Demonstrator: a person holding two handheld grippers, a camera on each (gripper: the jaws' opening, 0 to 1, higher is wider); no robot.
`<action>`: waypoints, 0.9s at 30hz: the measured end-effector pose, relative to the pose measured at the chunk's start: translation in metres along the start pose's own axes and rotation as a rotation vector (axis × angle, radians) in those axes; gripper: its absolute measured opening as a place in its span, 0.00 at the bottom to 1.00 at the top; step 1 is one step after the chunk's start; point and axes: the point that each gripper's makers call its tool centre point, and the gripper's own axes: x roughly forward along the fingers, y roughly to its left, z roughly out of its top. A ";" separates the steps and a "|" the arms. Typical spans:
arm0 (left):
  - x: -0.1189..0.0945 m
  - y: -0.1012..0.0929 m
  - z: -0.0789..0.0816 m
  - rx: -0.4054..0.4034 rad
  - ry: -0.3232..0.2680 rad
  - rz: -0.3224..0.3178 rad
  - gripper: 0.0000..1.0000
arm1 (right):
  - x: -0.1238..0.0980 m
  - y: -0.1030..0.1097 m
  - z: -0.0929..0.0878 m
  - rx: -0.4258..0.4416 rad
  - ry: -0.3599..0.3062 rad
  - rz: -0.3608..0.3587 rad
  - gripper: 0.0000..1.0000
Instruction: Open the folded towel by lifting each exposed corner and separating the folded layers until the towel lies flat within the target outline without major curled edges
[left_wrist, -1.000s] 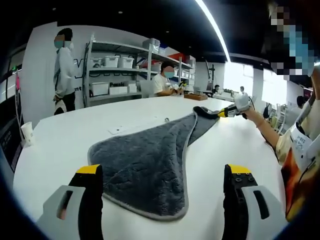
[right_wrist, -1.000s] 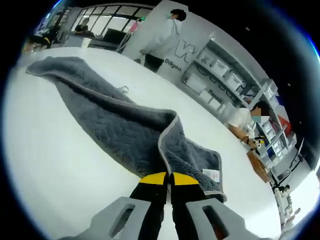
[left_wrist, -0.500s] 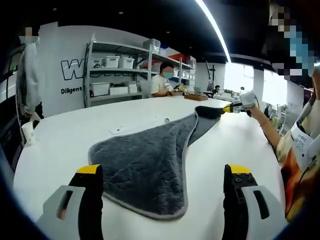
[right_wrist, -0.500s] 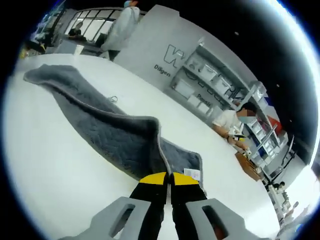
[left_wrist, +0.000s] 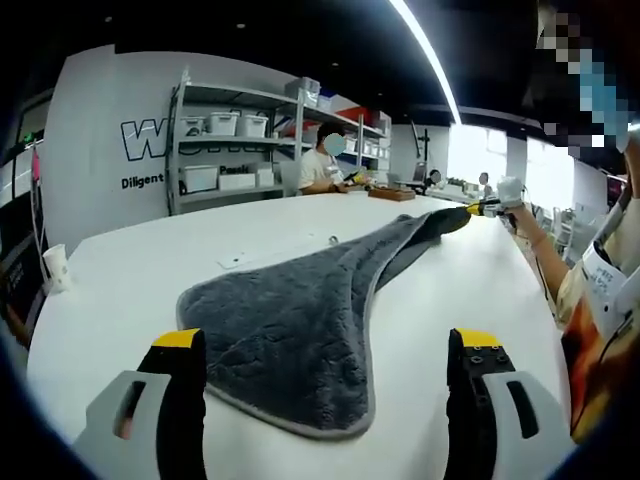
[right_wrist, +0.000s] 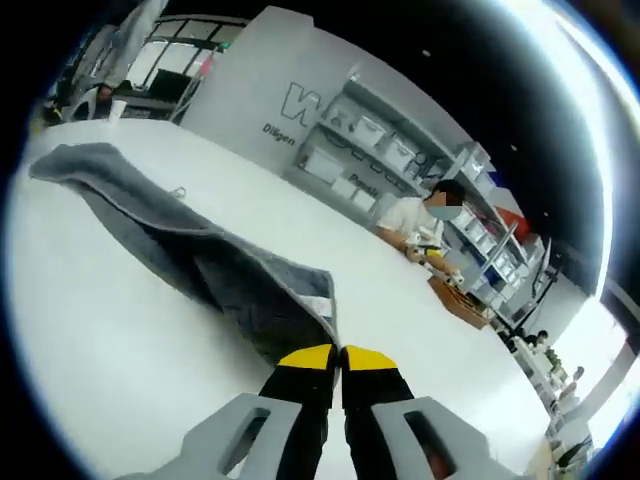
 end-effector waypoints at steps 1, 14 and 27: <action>0.000 0.000 0.000 0.000 0.000 -0.001 0.99 | 0.000 -0.002 -0.006 0.010 0.013 0.001 0.00; -0.002 0.001 0.000 0.006 0.003 0.004 0.99 | 0.014 0.008 -0.071 0.099 0.189 0.041 0.00; -0.003 0.002 -0.001 0.008 0.007 0.006 0.99 | 0.019 0.008 -0.099 0.123 0.305 0.016 0.01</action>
